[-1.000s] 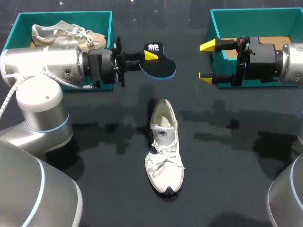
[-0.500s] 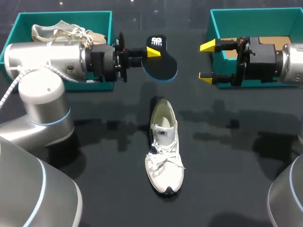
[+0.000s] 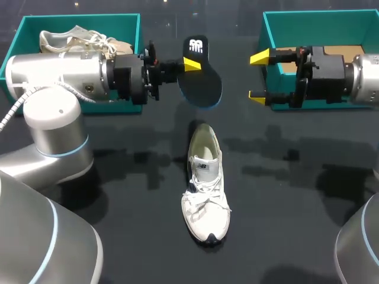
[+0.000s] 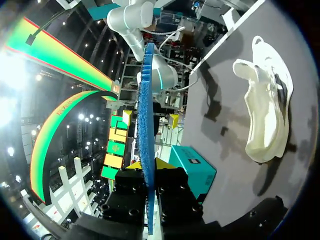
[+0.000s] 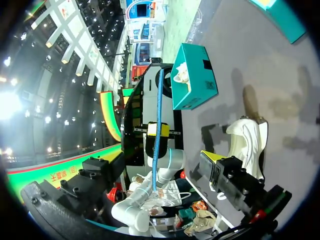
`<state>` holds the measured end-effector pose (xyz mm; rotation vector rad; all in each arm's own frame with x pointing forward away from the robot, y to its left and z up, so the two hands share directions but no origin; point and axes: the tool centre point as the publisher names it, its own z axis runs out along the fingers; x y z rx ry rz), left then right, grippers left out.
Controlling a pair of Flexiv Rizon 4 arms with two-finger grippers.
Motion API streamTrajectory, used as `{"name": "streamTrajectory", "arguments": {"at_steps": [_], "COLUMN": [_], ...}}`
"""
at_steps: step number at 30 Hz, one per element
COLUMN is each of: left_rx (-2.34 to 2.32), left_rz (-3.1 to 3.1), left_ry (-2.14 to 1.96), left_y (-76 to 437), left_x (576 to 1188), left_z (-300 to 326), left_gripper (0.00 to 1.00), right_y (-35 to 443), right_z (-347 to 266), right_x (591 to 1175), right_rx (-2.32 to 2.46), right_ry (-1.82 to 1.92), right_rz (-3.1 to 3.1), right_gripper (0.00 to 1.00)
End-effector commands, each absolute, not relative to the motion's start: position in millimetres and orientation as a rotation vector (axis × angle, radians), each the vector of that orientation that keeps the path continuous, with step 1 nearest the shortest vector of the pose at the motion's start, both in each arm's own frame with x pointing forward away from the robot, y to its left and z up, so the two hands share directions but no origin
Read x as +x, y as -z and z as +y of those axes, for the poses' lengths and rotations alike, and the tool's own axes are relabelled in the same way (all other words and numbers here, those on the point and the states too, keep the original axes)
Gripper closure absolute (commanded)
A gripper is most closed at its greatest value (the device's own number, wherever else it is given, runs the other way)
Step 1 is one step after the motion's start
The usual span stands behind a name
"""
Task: Take the shoe out of the shoebox, open the shoe tongue, remove and reinsert the insole, then place the shoe into the shoebox
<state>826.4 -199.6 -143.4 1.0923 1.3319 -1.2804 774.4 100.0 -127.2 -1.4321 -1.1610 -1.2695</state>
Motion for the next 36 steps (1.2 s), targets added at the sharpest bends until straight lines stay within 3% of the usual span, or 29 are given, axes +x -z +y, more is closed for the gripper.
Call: {"name": "streamTrajectory", "arguments": {"at_steps": [1,24,27,29,31,36], "left_rx": [1.126,1.201,1.203,1.205,1.207,1.221], "left_rz": [1.318,1.293,1.294,1.293,1.290,1.276], "left_ry": [1.259,1.198,1.203,1.205,1.206,1.205], "left_y": [145,151,150,149,148,145], "left_x": [829,845,846,846,847,845], "left_z": [-204,-231,-232,-233,-233,-236], "left_gripper": [1.00,1.00,1.00,1.00,1.00,1.00], "right_y": [128,129,129,129,130,132], "right_z": [102,144,147,149,152,158], "right_x": [774,776,777,779,781,786], "right_rx": [-1.434,-1.392,-1.369,-1.354,-1.342,-1.316], "right_ry": [1.271,1.276,1.266,1.255,1.241,1.215], "right_rz": [-1.160,-1.310,-1.337,-1.347,-1.352,-1.360], "right_gripper": [0.00,0.00,0.20,0.25,0.42,0.42]}}
